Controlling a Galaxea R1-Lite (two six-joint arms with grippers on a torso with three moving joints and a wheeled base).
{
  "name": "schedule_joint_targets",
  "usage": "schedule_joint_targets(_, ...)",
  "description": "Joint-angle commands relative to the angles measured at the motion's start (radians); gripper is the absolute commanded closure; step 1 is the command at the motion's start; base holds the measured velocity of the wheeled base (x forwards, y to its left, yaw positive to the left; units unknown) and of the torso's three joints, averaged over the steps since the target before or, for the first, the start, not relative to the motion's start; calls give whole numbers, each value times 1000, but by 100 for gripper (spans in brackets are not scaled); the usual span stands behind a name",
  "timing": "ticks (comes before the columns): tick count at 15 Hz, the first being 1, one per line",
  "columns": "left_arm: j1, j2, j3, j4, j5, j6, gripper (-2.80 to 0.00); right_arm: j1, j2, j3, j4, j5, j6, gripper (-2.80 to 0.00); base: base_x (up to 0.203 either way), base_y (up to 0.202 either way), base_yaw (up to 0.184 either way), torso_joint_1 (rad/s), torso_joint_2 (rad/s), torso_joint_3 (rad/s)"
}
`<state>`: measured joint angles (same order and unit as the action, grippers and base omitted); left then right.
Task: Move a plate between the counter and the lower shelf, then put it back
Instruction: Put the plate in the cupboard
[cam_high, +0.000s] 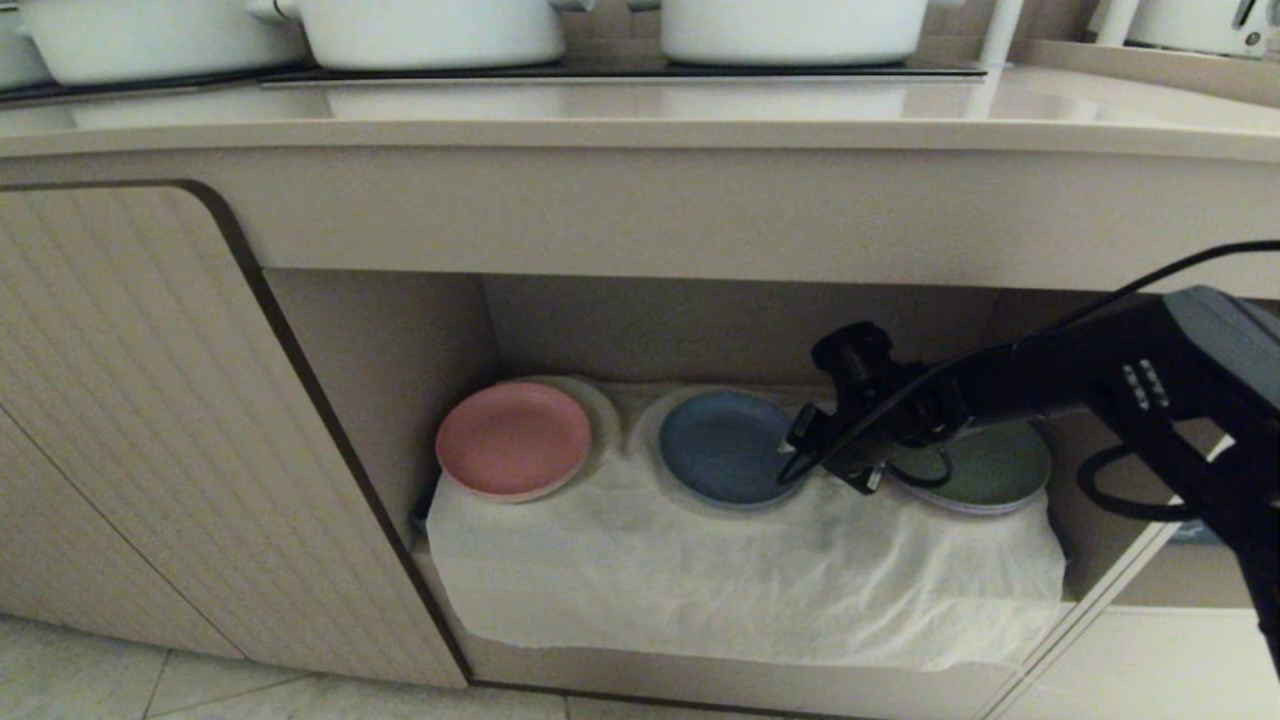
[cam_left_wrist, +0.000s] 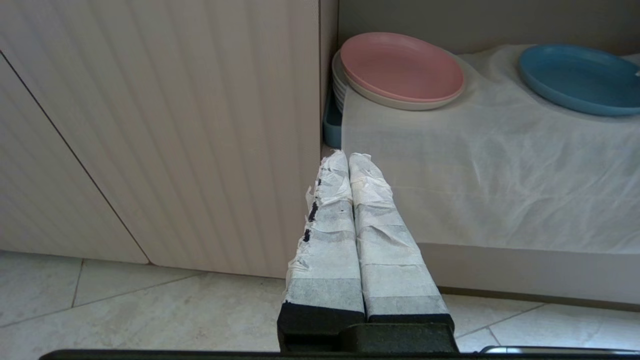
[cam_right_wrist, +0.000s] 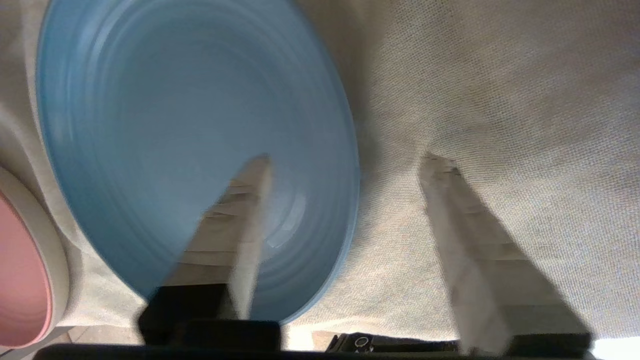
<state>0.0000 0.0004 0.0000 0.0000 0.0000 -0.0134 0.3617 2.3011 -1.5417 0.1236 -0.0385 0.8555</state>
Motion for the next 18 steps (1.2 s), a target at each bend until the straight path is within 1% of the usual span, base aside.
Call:
schedule_joint_targets(1, 0, 0, 0, 0, 0, 0, 0, 0, -8, 2, 2, 0, 5, -280, 0, 0, 0, 0, 0, 0)
schedule_joint_targets(3, 0, 0, 0, 0, 0, 0, 0, 1, -20, 12, 14, -1, 1, -280, 0, 0, 0, 0, 0, 0)
schedule_joint_targets(5, 0, 0, 0, 0, 0, 0, 0, 0, -25, 10, 66, -1, -1, -280, 0, 0, 0, 0, 0, 0)
schedule_joint_targets(11, 0, 0, 0, 0, 0, 0, 0, 0, -77, 34, 113, 2, -2, -280, 0, 0, 0, 0, 0, 0)
schedule_joint_targets(13, 0, 0, 0, 0, 0, 0, 0, 0, -94, 61, 136, 4, -41, -280, 0, 0, 0, 0, 0, 0)
schedule_joint_targets(16, 0, 0, 0, 0, 0, 0, 0, 0, -132, 108, 140, 4, -52, -280, 0, 0, 0, 0, 0, 0)
schedule_joint_targets(18, 0, 0, 0, 0, 0, 0, 0, 0, -160, 153, 139, 5, -76, -280, 0, 0, 0, 0, 0, 0)
